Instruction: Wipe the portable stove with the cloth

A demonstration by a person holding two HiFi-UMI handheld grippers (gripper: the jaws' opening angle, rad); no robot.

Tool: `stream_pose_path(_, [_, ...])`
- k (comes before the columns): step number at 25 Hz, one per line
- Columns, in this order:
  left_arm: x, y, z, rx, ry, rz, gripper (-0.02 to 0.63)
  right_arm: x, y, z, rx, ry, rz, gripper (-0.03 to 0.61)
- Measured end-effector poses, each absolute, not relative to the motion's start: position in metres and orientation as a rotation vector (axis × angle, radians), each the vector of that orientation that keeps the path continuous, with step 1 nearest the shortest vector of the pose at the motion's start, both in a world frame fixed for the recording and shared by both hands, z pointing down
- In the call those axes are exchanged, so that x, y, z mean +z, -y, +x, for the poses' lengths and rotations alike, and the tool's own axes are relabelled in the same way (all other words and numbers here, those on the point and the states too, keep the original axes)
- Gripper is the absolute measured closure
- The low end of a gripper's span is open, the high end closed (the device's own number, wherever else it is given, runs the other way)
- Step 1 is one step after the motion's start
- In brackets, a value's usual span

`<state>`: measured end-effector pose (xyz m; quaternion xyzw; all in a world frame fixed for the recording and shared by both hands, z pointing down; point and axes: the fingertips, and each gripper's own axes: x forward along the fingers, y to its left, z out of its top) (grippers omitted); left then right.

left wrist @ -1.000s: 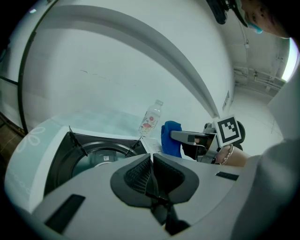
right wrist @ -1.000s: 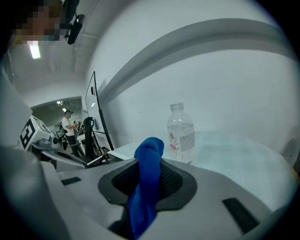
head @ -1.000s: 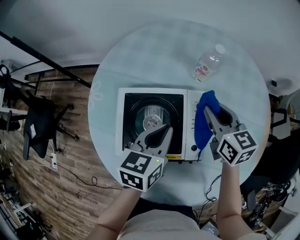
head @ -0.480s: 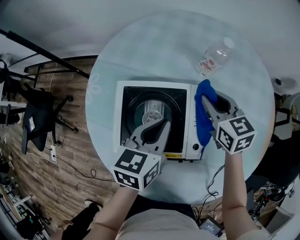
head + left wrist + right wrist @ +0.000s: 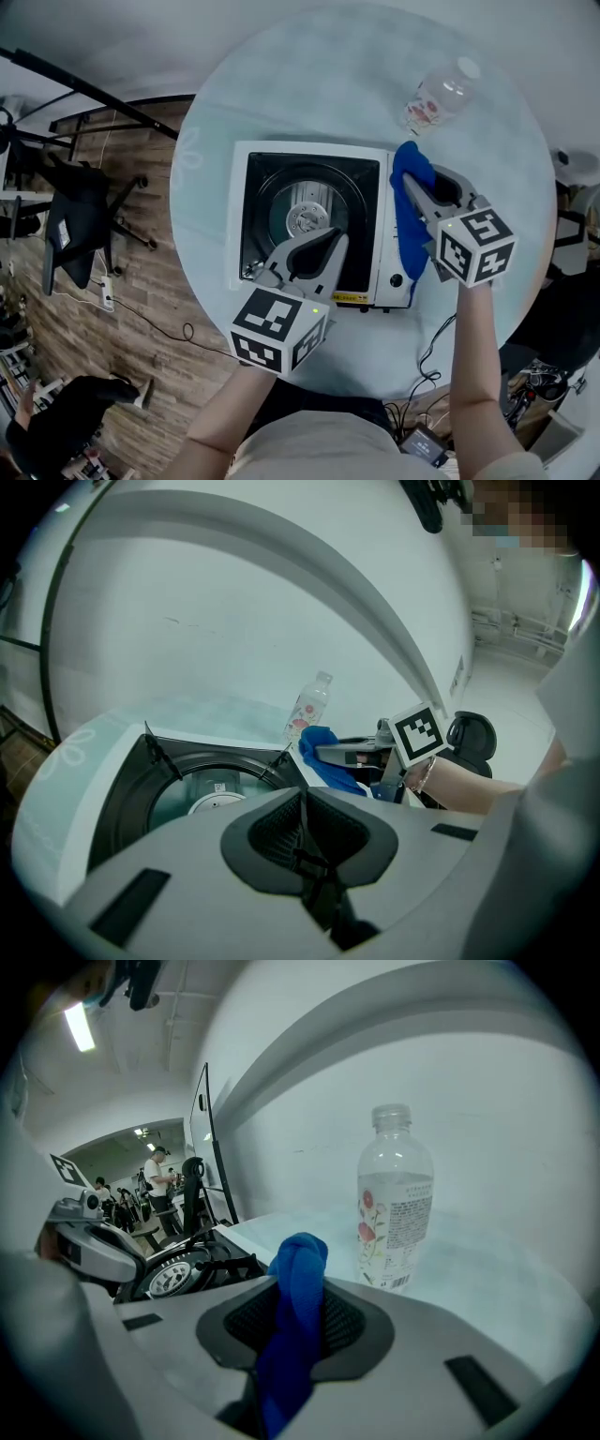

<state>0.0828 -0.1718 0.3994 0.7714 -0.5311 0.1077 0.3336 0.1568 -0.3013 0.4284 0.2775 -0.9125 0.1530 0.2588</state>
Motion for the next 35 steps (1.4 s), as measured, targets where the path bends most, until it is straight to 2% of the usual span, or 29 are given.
stream_pose_path(9, [0.400,0.164,0.077,0.308,1.410,2.011,0.580,0.429,0.298,0.156,0.323,2.471,0.748,0.477])
stream_pose_path(35, [0.401,0.130,0.091,0.309,1.261,2.081,0.581,0.430,0.234,0.169,0.430,2.468,0.766,0.479])
